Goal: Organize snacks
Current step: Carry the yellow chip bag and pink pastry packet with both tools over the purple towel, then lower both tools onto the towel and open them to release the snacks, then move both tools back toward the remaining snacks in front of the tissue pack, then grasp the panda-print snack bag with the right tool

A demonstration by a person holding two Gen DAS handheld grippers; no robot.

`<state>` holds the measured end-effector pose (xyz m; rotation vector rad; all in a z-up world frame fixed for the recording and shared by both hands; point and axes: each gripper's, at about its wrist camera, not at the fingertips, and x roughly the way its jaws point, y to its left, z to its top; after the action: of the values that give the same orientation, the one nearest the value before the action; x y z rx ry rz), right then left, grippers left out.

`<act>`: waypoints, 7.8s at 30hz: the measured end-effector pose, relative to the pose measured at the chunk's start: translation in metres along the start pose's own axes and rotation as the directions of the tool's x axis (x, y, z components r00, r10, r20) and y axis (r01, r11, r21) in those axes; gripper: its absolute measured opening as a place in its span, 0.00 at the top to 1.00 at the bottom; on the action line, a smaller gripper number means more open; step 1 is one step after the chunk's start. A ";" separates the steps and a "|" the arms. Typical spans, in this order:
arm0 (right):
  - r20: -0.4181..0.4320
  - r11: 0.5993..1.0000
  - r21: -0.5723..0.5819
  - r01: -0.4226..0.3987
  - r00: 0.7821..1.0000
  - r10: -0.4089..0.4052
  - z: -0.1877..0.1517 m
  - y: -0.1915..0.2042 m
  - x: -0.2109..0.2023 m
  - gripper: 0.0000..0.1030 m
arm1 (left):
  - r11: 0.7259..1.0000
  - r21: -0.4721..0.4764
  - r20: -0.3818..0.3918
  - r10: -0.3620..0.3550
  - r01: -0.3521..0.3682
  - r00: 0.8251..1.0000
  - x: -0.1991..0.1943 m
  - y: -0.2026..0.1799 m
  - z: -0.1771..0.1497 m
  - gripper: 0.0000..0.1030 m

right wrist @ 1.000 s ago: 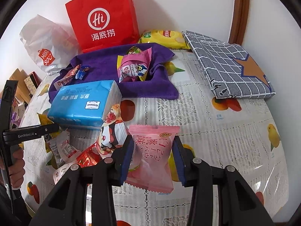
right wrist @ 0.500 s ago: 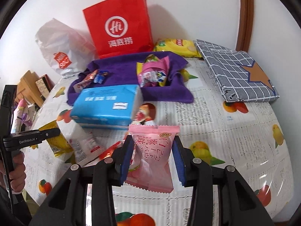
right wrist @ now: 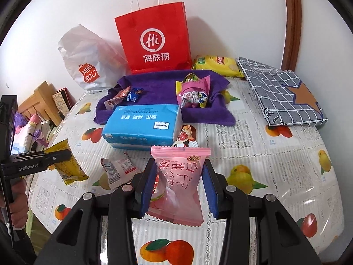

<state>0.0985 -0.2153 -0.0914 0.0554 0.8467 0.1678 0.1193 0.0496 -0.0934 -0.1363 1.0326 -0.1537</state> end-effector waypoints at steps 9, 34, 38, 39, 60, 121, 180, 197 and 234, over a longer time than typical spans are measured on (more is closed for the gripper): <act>0.038 1.000 -0.025 0.010 0.999 -0.009 0.007 0.004 -0.018 0.60 | 1.000 0.018 0.036 -0.017 0.016 0.999 -0.018 -0.019 0.006 0.70; 0.108 0.999 -0.039 -0.004 0.994 0.008 0.072 0.008 -0.009 0.60 | 0.999 0.051 0.107 -0.018 0.013 0.994 -0.025 -0.039 0.070 0.70; 0.115 0.999 -0.036 -0.007 0.993 0.011 0.085 0.008 -0.001 0.60 | 0.998 0.057 0.106 -0.017 0.011 0.994 -0.020 -0.039 0.082 0.70; 0.117 0.999 -0.034 -0.006 0.993 0.010 0.087 0.008 0.001 0.60 | 0.998 0.058 0.109 -0.015 0.009 0.994 -0.020 -0.039 0.084 0.70; 0.105 1.000 -0.016 -0.027 0.994 0.029 0.117 0.013 0.039 0.60 | 0.999 0.039 0.111 0.001 -0.006 0.994 -0.002 -0.025 0.115 0.70; -0.065 1.000 -0.010 -0.005 0.998 0.005 0.166 0.025 0.215 0.60 | 0.999 -0.015 -0.010 0.042 -0.042 0.999 0.147 0.031 0.198 0.70; 0.092 0.996 0.080 0.030 0.995 -0.038 0.132 -0.006 0.052 0.12 | 0.997 0.050 0.085 0.058 -0.062 0.995 0.023 -0.006 0.122 0.34; 0.145 0.993 0.086 0.085 0.985 -0.097 0.072 -0.029 -0.007 0.12 | 0.998 0.022 0.135 0.054 -0.057 0.989 -0.016 -0.020 0.063 0.34; -0.188 1.000 0.001 -0.015 0.982 0.015 0.003 -0.003 0.122 0.24 | 0.999 -0.014 0.023 0.041 -0.041 0.999 0.037 0.015 0.040 0.27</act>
<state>0.1810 -0.1975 -0.1801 0.0456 1.0350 0.1893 0.1736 0.0589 -0.1075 -0.1292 1.0122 -0.1076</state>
